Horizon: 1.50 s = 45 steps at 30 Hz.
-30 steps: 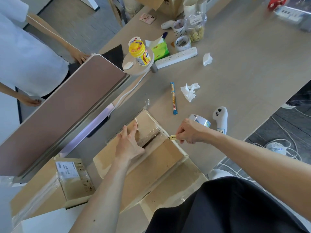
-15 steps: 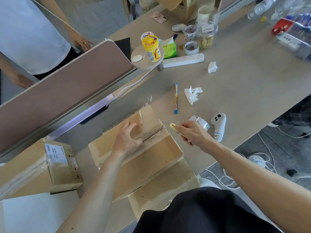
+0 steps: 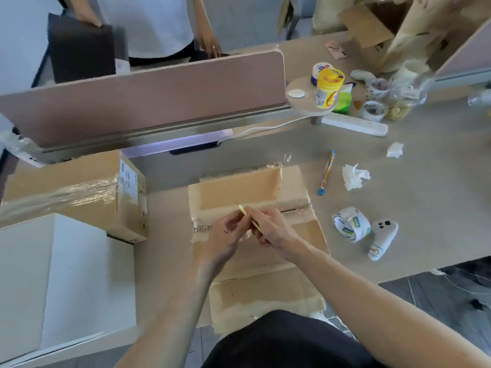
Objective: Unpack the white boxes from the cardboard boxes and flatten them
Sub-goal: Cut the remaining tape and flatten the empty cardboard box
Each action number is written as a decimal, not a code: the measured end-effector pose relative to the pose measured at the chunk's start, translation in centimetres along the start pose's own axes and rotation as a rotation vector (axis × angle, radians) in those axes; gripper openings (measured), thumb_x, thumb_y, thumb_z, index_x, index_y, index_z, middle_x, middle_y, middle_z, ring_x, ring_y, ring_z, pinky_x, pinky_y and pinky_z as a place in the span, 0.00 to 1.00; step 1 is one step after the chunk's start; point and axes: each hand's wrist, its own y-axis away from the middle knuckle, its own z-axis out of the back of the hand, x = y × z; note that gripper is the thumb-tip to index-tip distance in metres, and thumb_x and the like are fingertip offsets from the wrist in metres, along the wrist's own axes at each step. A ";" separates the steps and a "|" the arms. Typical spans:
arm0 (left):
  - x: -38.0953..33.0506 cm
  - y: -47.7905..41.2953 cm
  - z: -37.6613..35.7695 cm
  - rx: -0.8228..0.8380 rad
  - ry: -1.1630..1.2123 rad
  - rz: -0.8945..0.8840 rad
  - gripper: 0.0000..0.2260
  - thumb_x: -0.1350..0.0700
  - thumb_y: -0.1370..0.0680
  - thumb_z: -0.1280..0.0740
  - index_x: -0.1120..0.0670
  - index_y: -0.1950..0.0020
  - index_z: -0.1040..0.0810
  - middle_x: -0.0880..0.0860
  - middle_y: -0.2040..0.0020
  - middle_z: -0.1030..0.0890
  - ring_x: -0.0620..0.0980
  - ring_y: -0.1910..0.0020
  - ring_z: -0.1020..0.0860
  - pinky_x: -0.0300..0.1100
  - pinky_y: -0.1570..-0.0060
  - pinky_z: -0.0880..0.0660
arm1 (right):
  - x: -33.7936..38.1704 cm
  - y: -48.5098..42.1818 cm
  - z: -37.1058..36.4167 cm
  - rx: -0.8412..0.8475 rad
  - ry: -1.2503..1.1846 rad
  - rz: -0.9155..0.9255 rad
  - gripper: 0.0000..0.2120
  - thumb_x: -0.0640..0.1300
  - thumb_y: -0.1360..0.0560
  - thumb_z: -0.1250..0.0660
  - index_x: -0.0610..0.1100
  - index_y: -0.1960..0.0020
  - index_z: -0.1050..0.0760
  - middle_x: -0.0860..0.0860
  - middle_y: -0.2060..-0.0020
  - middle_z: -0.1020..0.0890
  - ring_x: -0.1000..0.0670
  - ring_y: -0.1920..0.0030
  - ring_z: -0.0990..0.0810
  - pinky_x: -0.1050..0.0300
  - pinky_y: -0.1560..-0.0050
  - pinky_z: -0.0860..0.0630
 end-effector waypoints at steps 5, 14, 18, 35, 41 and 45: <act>1.2 1.3 3.1 -0.182 0.172 -0.049 0.10 0.52 0.20 0.32 0.59 0.53 0.18 0.60 0.61 0.18 0.54 0.61 0.21 0.52 0.55 0.24 | 0.4 -0.8 -4.8 0.039 0.092 0.018 0.22 0.52 0.19 0.41 0.37 0.61 0.23 0.47 0.74 0.27 0.54 0.78 0.31 0.60 0.75 0.35; 3.0 1.0 8.9 -0.425 0.367 0.035 0.07 0.57 0.18 0.36 0.59 0.54 0.24 0.54 0.64 0.16 0.48 0.68 0.17 0.38 0.65 0.20 | 0.5 -2.2 -7.9 -0.037 0.511 0.209 0.19 0.51 0.22 0.37 0.43 0.67 0.23 0.52 0.72 0.25 0.53 0.69 0.26 0.50 0.64 0.28; 4.7 1.2 11.6 -0.566 0.226 0.097 0.11 0.52 0.18 0.36 0.55 0.59 0.25 0.47 0.69 0.23 0.45 0.72 0.25 0.39 0.69 0.27 | -0.6 -3.3 -7.1 -0.182 0.831 0.404 0.11 0.46 0.23 0.35 0.44 0.45 0.20 0.51 0.45 0.21 0.51 0.44 0.24 0.53 0.43 0.28; 6.9 1.4 11.7 -0.386 -0.278 0.068 0.14 0.49 0.22 0.40 0.58 0.58 0.22 0.53 0.73 0.27 0.50 0.74 0.30 0.54 0.70 0.25 | -5.9 -4.5 -6.4 -0.227 1.277 0.445 0.30 0.62 0.20 0.47 0.53 0.21 0.45 0.52 0.21 0.47 0.48 0.21 0.53 0.51 0.23 0.57; 6.9 1.1 11.8 -0.373 -0.527 -0.042 0.15 0.49 0.24 0.43 0.52 0.70 0.38 0.49 0.78 0.37 0.49 0.76 0.38 0.46 0.73 0.41 | -6.1 -4.5 -6.6 -0.249 1.281 0.448 0.32 0.64 0.23 0.53 0.53 0.22 0.44 0.52 0.21 0.45 0.47 0.21 0.51 0.51 0.23 0.56; 6.3 0.9 12.0 -0.354 -0.696 -0.040 0.16 0.52 0.26 0.44 0.52 0.72 0.44 0.55 0.76 0.41 0.56 0.73 0.38 0.46 0.72 0.46 | -6.3 -4.7 -6.8 -0.259 1.286 0.434 0.32 0.63 0.23 0.53 0.53 0.22 0.44 0.51 0.21 0.45 0.46 0.21 0.50 0.49 0.23 0.54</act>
